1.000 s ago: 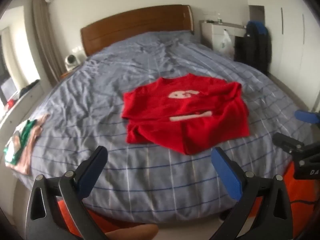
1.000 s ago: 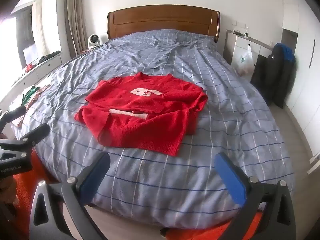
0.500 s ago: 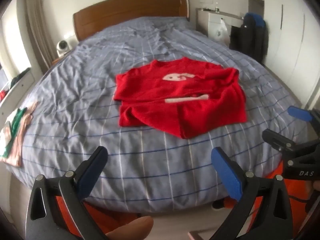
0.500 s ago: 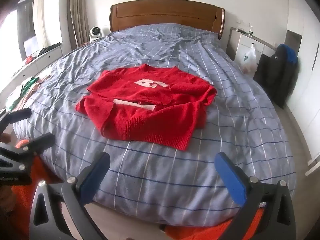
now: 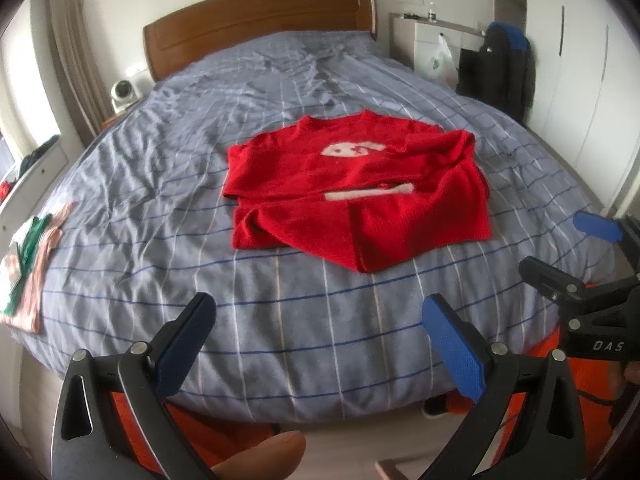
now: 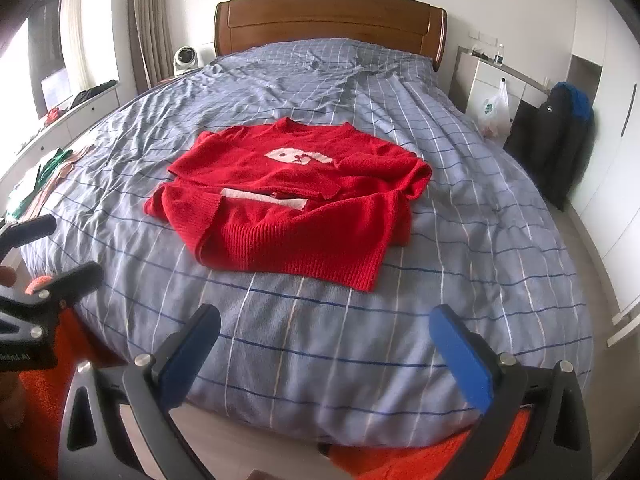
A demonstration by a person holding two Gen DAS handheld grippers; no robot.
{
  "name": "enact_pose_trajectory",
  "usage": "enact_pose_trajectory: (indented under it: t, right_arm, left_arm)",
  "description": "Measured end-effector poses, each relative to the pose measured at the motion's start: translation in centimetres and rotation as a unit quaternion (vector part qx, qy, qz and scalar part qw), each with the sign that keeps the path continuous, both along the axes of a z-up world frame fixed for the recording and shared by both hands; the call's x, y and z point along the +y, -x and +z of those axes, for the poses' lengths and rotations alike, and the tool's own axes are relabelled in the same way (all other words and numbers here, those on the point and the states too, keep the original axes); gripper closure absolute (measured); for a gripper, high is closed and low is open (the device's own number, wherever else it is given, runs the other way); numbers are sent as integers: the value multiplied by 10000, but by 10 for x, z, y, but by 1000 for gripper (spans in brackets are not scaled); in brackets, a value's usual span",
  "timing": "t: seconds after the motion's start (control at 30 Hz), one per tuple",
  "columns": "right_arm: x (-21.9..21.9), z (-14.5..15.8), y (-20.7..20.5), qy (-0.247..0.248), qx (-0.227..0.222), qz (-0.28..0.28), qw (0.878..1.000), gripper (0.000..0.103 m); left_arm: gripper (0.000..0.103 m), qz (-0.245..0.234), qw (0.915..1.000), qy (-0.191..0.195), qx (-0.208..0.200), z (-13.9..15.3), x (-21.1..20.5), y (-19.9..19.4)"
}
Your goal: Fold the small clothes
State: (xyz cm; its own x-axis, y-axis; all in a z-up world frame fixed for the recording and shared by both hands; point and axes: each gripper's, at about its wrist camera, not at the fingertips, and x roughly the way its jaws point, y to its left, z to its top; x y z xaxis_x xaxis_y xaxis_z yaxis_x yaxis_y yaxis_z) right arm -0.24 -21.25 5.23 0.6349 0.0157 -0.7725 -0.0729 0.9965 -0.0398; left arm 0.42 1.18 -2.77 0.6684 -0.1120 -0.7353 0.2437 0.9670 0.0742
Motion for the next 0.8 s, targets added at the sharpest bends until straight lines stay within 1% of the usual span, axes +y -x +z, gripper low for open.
enact_pose_trajectory:
  t: [0.1,0.3,0.8]
  right_arm:
    - [1,-1,0,6,22,-2,10000,0]
    - [1,-2,0,22,109,-5,9999,0]
    - [2,-2,-1,26,110,-12,9999,0]
  left_arm:
    - [0,20,10000,-9,-5,3,-4,-3]
    - [0,32,10000,-34,-10,1,-5,-1]
    - [0,45,10000,-72,6,-2,-6,0]
